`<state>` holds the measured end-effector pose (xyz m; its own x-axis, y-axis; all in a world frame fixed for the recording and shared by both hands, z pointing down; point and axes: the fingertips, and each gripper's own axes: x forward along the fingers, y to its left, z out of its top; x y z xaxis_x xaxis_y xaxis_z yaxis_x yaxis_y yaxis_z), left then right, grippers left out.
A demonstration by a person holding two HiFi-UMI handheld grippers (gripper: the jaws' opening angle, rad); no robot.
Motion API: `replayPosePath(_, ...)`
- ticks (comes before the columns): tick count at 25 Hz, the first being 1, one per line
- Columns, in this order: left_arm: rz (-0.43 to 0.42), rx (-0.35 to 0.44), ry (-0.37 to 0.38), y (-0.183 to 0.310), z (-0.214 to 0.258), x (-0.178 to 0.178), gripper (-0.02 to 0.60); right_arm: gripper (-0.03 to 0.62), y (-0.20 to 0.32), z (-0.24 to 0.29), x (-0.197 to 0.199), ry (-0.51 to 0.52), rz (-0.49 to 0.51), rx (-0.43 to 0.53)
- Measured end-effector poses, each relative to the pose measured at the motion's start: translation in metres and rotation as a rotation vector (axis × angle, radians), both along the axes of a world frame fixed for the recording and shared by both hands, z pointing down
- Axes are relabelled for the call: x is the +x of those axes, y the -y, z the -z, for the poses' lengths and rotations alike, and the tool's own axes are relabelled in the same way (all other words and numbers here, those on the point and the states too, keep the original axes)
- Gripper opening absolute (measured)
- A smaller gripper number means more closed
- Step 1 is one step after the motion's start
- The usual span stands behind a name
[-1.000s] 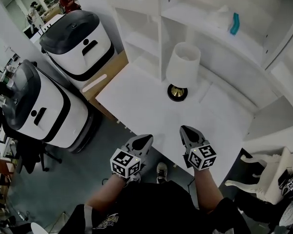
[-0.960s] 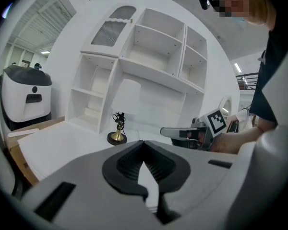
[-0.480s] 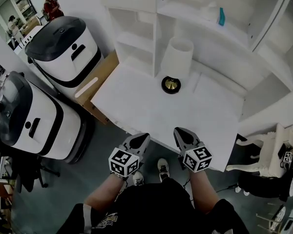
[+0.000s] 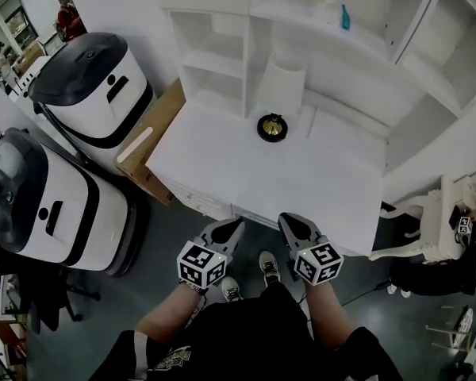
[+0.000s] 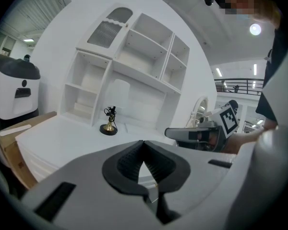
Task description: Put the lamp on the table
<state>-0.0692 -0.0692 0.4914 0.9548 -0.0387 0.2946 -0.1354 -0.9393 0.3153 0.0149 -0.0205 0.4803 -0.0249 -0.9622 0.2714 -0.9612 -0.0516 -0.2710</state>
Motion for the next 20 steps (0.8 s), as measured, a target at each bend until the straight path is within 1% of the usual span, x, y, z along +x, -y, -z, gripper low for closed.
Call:
replayPosePath(4,-0.022,-0.002,0.003,-0.003,-0.003,-0.012,0.006,0.026,-0.006,-0.003,-0.016,0.0,-0.017,-0.007)
replayPosePath(9,-0.039,0.0,-0.007,-0.003,-0.001,-0.018,0.006,0.026,-0.008,-0.003,-0.028,-0.005,-0.023,-0.014)
replayPosePath(20,-0.043,0.005,-0.018,-0.005,0.001,-0.027,0.006,0.025,-0.007,-0.001,-0.044,-0.005,-0.023,-0.003)
